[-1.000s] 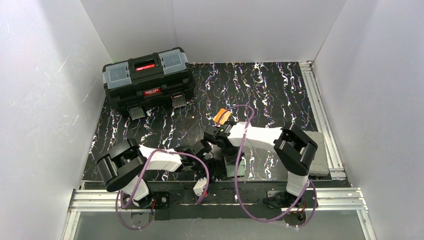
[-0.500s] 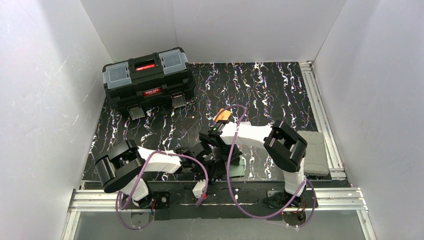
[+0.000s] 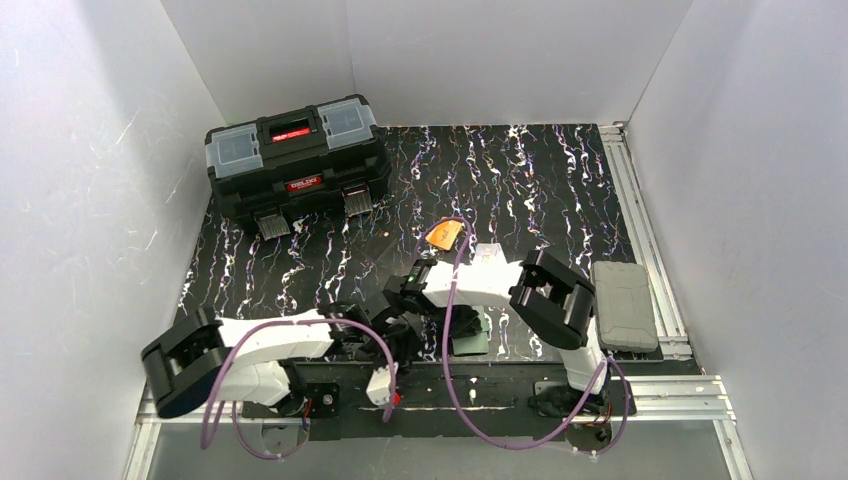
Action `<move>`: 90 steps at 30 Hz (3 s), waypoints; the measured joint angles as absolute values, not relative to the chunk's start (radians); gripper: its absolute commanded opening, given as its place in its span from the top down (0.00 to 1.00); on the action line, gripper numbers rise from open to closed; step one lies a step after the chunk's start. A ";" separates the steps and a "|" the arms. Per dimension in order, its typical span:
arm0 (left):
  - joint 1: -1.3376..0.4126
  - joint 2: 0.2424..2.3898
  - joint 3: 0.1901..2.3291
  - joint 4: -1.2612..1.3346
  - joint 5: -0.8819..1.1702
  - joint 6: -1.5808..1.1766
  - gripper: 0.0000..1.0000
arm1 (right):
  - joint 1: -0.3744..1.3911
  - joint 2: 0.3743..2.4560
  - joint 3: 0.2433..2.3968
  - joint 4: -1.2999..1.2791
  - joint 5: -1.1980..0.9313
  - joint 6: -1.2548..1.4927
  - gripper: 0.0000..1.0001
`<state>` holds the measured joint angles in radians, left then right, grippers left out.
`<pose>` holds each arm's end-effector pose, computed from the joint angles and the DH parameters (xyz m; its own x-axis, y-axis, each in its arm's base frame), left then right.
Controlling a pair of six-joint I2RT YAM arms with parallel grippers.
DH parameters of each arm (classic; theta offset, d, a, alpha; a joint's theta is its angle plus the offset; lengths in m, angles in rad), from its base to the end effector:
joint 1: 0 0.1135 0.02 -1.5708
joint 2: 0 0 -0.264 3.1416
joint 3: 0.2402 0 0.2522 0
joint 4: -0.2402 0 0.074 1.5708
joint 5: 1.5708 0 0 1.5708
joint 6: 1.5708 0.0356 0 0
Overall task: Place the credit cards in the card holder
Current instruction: Close the card holder at the center of the board, then reset both arms
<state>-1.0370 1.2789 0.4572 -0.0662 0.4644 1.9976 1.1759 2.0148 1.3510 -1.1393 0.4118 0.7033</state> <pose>0.0990 -0.1989 0.1457 0.9950 -0.0838 -0.0550 -0.0189 -0.6955 0.7183 0.1435 0.3072 0.1445 -0.8555 -0.5121 -0.0763 -0.4301 0.7850 -0.4460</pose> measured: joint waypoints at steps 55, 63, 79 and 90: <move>-0.089 1.227 0.876 -0.380 0.461 0.321 0.02 | 0.287 1.133 0.785 -0.440 0.545 0.424 0.02; 0.067 1.274 0.707 -0.089 0.508 0.249 0.02 | 0.191 1.046 0.556 -0.080 0.571 0.287 0.02; 0.124 1.491 0.459 0.624 0.540 0.078 0.02 | 0.112 1.361 0.434 0.592 0.552 0.122 0.02; 0.129 1.482 0.359 0.831 0.496 0.038 0.02 | 0.100 1.332 0.158 0.994 0.406 0.057 0.02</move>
<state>0.1287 1.4818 0.3592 0.8307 0.4961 0.0380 0.1001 1.3315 0.1577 0.9939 0.4065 0.0574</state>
